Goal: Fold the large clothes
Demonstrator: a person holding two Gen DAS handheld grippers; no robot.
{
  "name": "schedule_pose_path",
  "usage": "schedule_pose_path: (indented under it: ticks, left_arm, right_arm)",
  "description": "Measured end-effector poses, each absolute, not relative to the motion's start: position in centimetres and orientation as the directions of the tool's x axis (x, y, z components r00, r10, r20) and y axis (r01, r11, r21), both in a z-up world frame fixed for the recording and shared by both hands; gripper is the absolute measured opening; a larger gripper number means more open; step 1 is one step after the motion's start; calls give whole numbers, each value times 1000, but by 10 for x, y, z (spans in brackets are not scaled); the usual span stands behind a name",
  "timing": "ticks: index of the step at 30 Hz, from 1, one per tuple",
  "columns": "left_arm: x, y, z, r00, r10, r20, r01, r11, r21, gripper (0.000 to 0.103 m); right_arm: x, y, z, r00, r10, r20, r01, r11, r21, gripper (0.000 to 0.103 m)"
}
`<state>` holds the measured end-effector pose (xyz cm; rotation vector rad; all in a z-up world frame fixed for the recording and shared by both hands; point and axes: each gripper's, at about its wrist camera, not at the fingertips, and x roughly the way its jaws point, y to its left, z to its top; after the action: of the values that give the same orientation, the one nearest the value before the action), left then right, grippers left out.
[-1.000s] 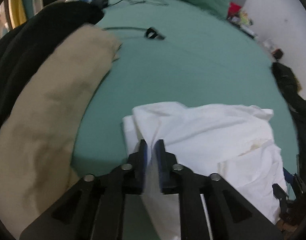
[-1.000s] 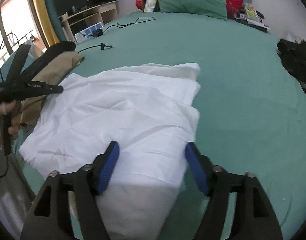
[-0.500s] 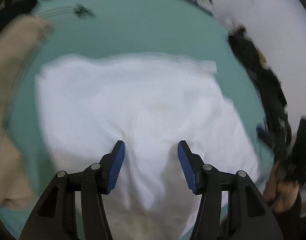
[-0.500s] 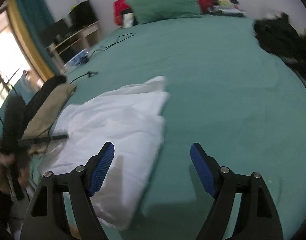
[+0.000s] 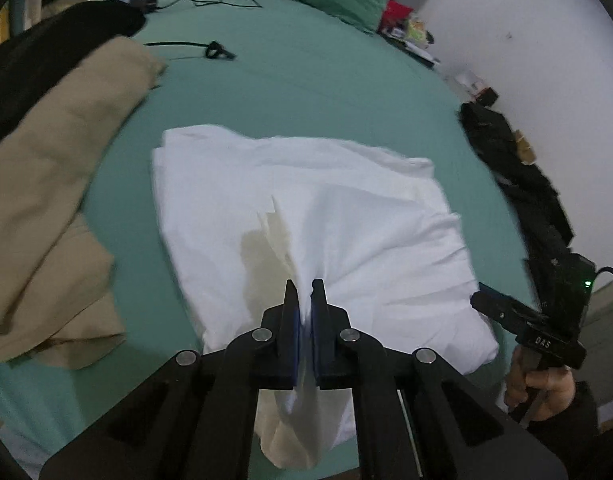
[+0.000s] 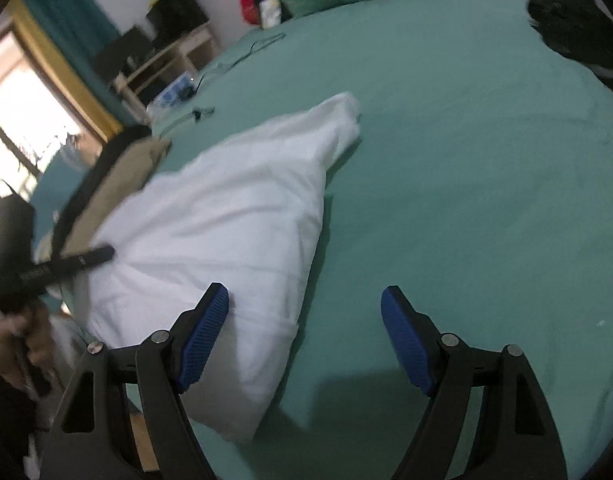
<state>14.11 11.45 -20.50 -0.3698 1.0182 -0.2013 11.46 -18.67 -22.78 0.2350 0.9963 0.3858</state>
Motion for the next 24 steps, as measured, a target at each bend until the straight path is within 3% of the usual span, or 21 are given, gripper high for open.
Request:
schedule_pose_path:
  ticks: [5, 8, 10, 12, 14, 19, 24]
  left_arm:
    - [142, 122, -228, 457, -319, -830, -77, 916, -394, 6]
    - [146, 121, -219, 463, -302, -834, -92, 919, -384, 10]
    - [149, 113, -207, 490, -259, -833, -93, 934, -345, 18]
    - [145, 104, -190, 538, -218, -814, -83, 948, -309, 37]
    - [138, 93, -175, 582, -208, -786, -53, 955, -291, 43]
    - [132, 51, -163, 599, -306, -740, 77, 942, -326, 45]
    - [138, 14, -202, 470, -338, -816, 116, 940, -322, 45]
  right_arm:
    - [109, -151, -235, 530, 311, -789, -285, 942, 180, 79]
    - [112, -151, -232, 523, 294, -800, -277, 946, 167, 79]
    - [111, -155, -227, 523, 291, -801, -263, 949, 172, 79]
    - [108, -160, -218, 540, 285, -792, -245, 953, 176, 79]
    - [105, -164, -212, 553, 277, -786, -224, 958, 180, 81]
    - [97, -167, -197, 574, 302, -761, -190, 953, 235, 81]
    - [88, -146, -215, 495, 290, -819, -250, 950, 186, 81]
